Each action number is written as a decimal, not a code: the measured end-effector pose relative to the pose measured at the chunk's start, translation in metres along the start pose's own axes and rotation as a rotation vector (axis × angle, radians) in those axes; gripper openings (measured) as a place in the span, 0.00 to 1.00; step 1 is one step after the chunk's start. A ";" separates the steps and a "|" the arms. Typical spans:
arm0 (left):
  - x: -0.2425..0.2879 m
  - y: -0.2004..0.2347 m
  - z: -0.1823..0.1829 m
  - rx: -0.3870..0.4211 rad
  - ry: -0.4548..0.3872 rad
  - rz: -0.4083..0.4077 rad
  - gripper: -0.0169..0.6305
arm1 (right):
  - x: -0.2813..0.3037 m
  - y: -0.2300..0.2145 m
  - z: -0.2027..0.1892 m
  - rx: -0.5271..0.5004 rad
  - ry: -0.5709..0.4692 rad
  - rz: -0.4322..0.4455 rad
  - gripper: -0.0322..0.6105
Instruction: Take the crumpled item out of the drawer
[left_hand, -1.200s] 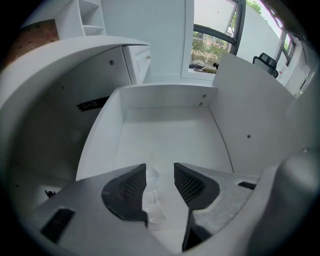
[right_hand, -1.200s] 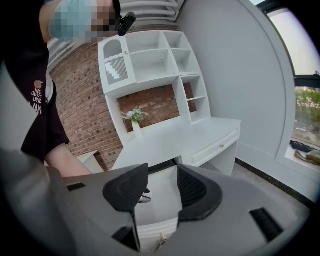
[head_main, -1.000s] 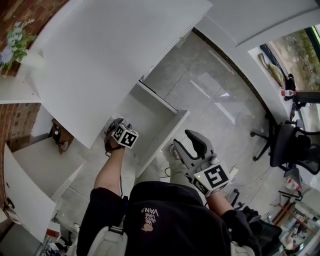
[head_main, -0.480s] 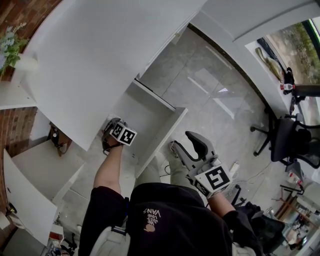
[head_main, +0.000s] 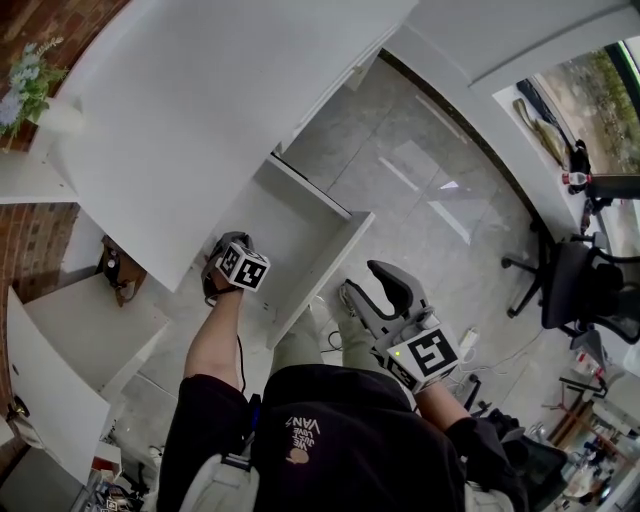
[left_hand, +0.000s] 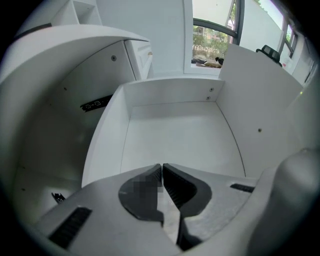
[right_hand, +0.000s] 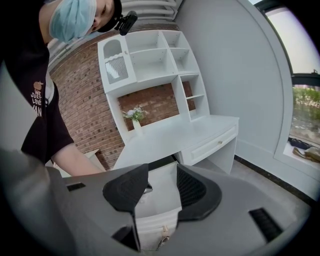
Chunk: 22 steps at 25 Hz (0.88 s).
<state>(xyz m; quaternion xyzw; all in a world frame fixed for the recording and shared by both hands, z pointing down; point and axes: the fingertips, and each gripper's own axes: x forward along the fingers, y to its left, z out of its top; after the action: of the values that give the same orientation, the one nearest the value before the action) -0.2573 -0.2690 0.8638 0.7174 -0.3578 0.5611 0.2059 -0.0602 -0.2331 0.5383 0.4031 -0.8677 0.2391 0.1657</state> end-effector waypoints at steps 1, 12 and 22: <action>-0.004 -0.001 0.003 -0.008 -0.015 0.000 0.05 | -0.001 0.001 0.001 -0.004 -0.002 0.006 0.30; -0.070 -0.011 0.046 -0.062 -0.203 0.040 0.05 | -0.027 0.008 0.014 -0.054 -0.035 0.068 0.30; -0.153 -0.030 0.071 -0.093 -0.350 0.135 0.05 | -0.067 0.010 0.023 -0.099 -0.084 0.129 0.30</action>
<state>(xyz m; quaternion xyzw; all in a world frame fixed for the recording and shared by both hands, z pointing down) -0.2056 -0.2560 0.7006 0.7681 -0.4610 0.4233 0.1353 -0.0288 -0.1985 0.4844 0.3475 -0.9087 0.1888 0.1333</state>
